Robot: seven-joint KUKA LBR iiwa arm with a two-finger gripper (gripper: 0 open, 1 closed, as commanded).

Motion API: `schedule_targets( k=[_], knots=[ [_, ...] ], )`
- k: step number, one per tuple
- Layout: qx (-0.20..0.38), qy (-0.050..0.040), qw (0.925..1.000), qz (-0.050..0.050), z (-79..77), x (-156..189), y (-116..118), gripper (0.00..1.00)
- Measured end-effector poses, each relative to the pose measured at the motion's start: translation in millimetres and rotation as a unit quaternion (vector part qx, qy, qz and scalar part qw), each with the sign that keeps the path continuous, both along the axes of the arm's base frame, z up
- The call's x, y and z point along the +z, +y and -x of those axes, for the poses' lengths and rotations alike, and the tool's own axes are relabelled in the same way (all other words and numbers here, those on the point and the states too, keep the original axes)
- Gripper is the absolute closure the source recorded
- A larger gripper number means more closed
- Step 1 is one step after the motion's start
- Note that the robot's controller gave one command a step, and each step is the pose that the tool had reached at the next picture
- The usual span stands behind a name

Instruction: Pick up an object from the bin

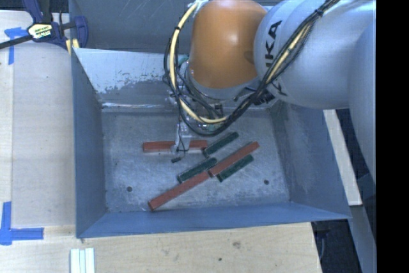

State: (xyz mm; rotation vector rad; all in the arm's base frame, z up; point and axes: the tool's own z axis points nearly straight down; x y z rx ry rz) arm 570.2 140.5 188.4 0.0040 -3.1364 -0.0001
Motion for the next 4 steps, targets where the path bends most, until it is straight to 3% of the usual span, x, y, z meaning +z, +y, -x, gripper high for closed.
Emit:
schedule_targets(
  k=[1, 2, 3, 4],
  knots=[
    [-0.001, -0.0042, 1.0, -0.001, -2.0, 5, -1, 0.0],
    [-0.005, -0.0065, 1.0, -0.001, -17.5, -62, -14, 0.0],
    [-0.077, -0.003, 0.997, 0.0, -23.8, -113, -13, 0.0],
    [-0.029, -0.0048, 0.9996, 0.0, -25.9, -118, -26, 0.0]
  ],
)
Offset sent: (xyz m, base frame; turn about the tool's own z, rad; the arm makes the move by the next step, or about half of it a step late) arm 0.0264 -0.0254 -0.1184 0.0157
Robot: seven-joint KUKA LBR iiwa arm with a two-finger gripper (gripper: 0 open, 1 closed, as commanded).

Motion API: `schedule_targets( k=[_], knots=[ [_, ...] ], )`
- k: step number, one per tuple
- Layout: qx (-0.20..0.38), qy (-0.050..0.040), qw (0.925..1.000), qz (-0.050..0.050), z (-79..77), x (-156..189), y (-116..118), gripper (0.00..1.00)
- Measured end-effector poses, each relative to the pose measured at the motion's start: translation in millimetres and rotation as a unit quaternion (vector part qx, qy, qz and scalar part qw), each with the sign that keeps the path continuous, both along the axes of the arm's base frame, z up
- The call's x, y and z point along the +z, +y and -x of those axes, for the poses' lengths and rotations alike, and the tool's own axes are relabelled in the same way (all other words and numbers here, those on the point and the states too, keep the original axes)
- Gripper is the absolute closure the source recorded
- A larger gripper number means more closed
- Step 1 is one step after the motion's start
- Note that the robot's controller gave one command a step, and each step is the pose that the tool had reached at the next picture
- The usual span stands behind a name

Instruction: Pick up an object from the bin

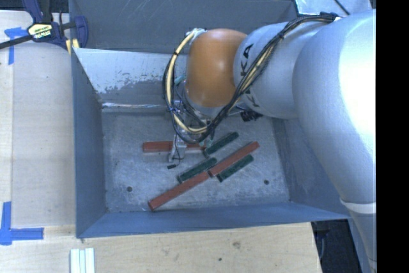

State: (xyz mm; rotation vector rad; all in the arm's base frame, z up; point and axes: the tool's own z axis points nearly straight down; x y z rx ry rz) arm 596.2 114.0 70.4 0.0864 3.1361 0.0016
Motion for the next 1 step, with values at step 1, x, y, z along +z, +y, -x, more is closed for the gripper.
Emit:
schedule_targets(
  k=[1],
  knots=[
    [-0.048, 0.0, 0.9989, 0.0, 1.1, 4.6, 12.2, 0.0]
  ],
)
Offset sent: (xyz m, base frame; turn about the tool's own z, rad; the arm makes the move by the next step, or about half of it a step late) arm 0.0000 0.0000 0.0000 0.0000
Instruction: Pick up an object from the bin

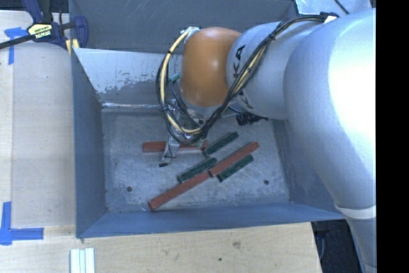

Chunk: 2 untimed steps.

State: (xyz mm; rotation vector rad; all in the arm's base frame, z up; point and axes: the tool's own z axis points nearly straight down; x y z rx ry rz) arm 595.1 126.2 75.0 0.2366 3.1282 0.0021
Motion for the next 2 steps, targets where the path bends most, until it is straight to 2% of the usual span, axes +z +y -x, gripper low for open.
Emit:
schedule_targets(
  k=[1, 2],
  knots=[
    [0.048, 0.0002, 0.9989, 0.0, -2.6, -2.8, -11.7, 1.0],
    [0.048, 0.0002, 0.9989, 0.0, -2.6, -2.8, -11.8, 1.0]
  ],
)
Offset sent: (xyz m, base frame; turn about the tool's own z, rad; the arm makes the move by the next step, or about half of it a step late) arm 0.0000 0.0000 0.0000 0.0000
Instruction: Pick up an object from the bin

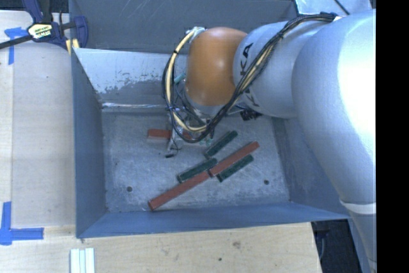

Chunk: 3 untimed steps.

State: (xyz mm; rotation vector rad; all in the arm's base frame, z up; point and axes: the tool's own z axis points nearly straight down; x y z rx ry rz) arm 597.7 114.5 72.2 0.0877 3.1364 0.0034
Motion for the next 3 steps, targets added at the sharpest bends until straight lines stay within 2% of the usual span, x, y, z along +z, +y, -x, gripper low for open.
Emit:
schedule_targets(
  k=[1, 2, 3],
  knots=[
    [0.0, 0.0009, 1.0, 0.0, 0.9, 3, 0, 1.0],
    [0.0, 0.006, 1.0, 0.002, 3.7, 21, -1, 1.0],
    [0.0, 0.0022, 1.0, 0.001, 1.5, 44, -1, 1.0]
  ],
)
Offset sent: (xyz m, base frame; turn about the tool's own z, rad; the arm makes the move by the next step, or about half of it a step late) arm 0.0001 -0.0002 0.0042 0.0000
